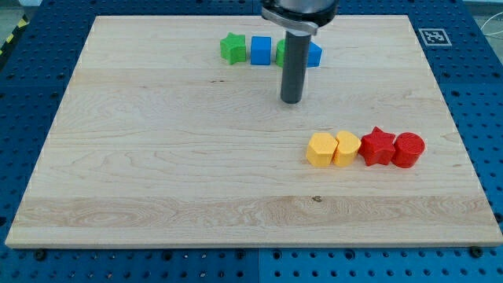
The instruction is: Move your arm towards the blue triangle
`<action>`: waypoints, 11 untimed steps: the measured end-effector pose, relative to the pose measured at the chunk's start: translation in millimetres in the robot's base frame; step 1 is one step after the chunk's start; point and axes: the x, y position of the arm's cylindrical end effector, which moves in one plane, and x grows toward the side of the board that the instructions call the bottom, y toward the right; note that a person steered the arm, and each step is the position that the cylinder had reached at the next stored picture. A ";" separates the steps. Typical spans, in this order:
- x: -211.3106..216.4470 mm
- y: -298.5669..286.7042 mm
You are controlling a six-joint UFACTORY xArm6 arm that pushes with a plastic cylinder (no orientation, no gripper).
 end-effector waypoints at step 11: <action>-54.2 40.9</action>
